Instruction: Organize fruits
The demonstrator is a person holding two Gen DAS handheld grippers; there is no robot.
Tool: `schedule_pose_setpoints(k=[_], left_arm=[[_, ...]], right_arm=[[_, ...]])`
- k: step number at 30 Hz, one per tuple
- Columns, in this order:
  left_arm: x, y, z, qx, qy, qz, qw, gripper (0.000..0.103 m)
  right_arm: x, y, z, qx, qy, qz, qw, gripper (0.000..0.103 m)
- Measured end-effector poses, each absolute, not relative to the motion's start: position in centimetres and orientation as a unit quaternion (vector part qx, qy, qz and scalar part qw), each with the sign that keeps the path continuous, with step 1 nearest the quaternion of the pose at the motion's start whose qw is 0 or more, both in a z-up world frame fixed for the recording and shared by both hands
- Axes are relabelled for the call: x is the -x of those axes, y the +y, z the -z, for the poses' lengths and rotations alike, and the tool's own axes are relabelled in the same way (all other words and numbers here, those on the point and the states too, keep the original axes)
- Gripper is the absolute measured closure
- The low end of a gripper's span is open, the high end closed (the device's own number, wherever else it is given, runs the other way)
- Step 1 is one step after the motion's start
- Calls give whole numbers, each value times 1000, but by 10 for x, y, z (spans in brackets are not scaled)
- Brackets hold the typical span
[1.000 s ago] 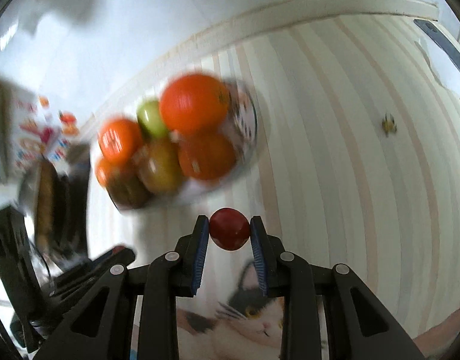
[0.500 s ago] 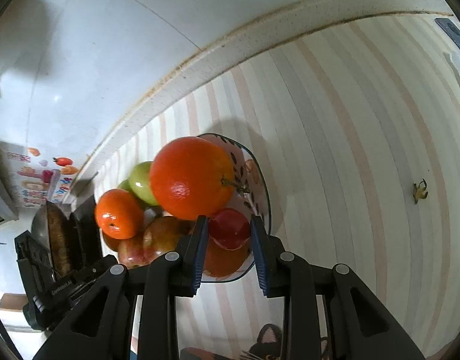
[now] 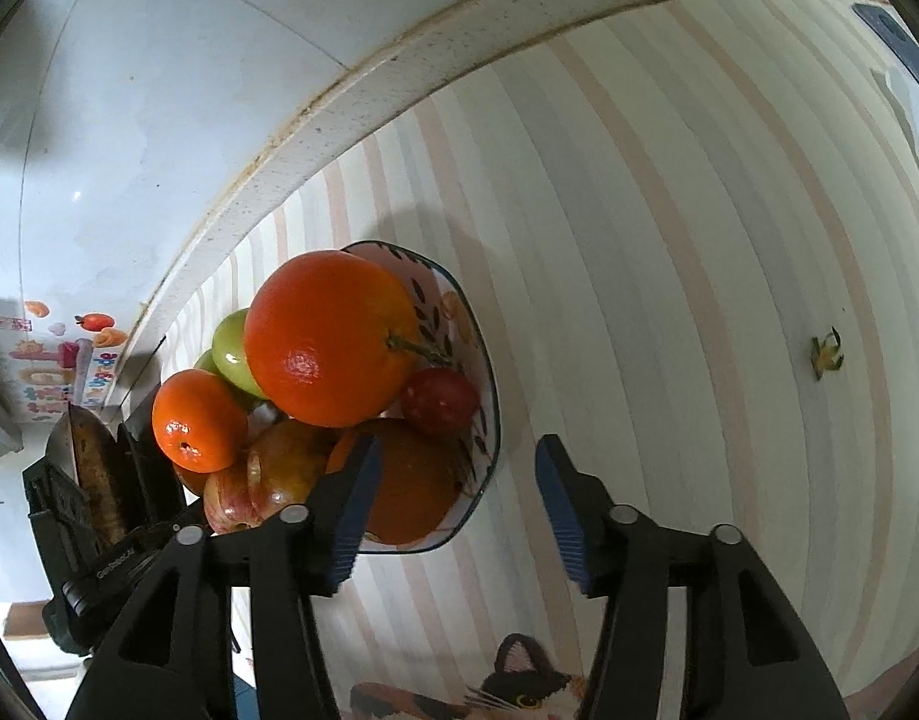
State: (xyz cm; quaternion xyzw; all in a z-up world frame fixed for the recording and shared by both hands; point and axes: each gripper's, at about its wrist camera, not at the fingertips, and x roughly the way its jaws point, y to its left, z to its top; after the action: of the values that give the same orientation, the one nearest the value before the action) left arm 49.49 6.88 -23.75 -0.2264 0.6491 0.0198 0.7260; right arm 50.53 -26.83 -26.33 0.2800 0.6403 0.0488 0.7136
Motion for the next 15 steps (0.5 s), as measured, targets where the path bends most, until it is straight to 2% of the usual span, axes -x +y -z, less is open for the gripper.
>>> schedule_pose_setpoints(k=[1,3,5,10,15], left_arm=[[-493,70,235,222,648,-22,728,47],[-490,70,228,207,645,-26,735,24],[-485,69,220,184,640,-34,745,16],[-462,59,200,122,626,-55,768,14],[-441,38,177,73,607,-62,789,14]], right_arm=[[-504,-269,262,-278,641,-47,714,38],[-500,-269,255,-265,638,-41,722,19],[-493,-264,242,-229,631,-32,740,11],[-468,-232,208,-107,612,-18,783,5],[-443,-208,180,-51,583,-13,811,5]])
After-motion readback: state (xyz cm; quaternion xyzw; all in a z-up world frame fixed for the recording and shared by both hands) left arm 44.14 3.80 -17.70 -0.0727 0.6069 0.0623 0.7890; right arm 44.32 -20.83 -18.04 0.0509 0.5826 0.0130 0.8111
